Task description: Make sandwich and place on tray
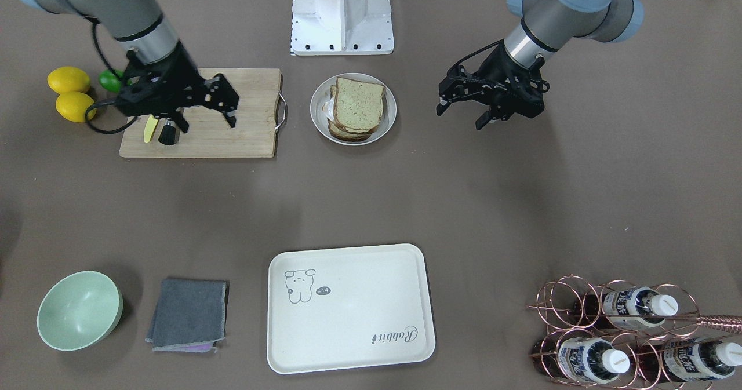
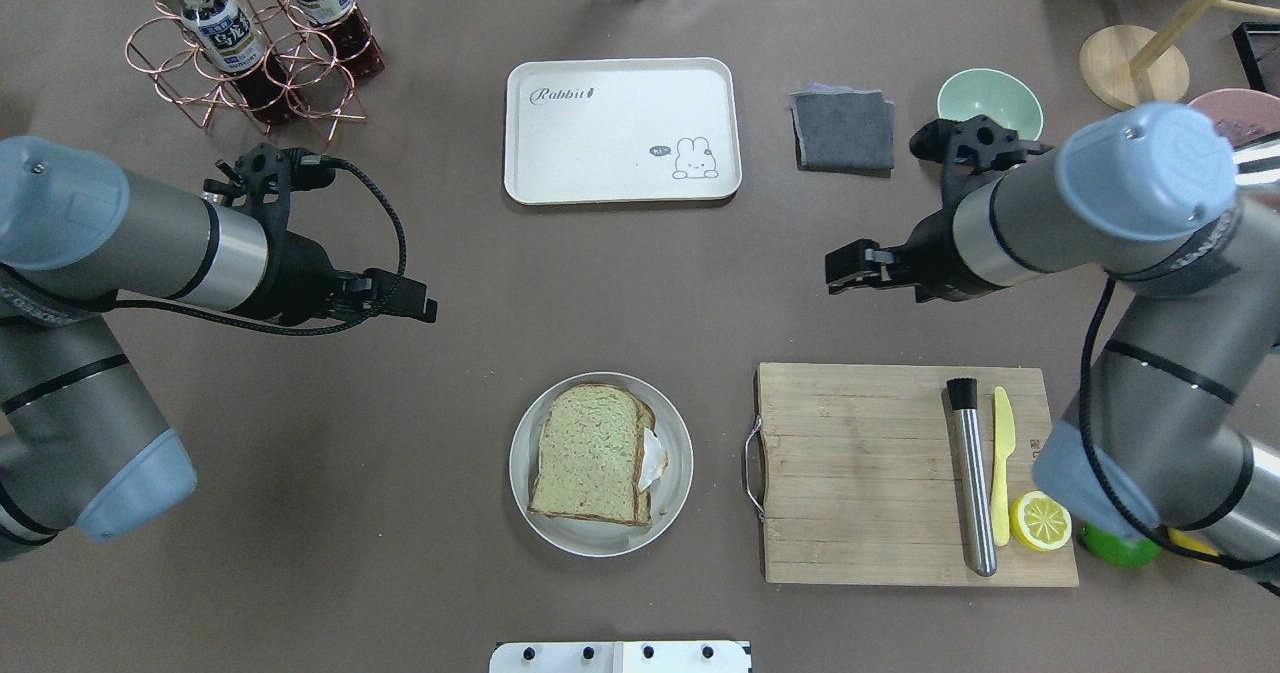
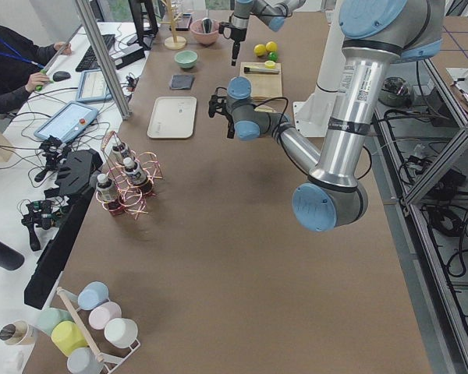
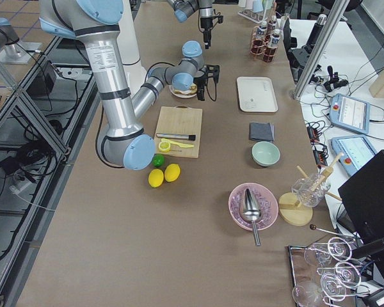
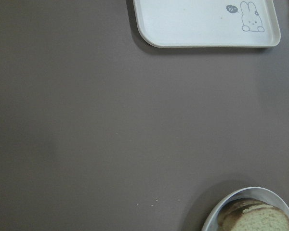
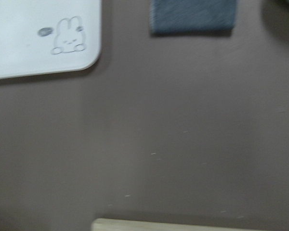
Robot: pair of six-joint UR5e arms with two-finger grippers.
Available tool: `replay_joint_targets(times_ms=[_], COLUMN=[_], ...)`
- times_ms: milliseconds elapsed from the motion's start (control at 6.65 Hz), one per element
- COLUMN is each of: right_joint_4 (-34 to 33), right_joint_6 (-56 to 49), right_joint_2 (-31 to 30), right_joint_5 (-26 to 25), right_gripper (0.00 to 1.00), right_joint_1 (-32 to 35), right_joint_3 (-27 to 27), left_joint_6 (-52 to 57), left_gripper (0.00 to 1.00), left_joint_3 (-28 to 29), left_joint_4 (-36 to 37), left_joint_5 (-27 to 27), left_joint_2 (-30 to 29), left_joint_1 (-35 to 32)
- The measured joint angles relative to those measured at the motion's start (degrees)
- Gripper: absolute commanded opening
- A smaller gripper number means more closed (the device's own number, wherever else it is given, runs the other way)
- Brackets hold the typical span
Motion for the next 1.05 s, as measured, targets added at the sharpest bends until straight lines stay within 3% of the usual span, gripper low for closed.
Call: replay_joint_targets(times_ms=[301,601,902,1052], right_joint_4=[-1.2,-8.6,-19.6,-21.2], right_joint_6=[-27.1,-52.3,-74.0,-78.5], right_joint_2=[-9.0,-12.6,-13.8,-14.9], right_joint_5=[9.0,15.5,15.1,13.7], right_gripper=[1.0,1.0,1.0,1.0], right_joint_1=[16.8,32.2,43.8,47.1], right_joint_3=[-4.2,-9.3,-13.2,-14.0], left_joint_6=[-3.4,-7.5,-8.4,-8.4], left_gripper=[0.98,0.98,0.97,0.83], left_joint_3=[0.6,2.7,3.8,4.4], left_joint_4=[1.2,1.3,1.2,1.0], left_joint_5=[4.6,5.9,9.0,9.9], left_joint_2=[-2.7,-6.1,-6.4,-6.0], left_joint_1=[5.3,9.1,13.3,14.3])
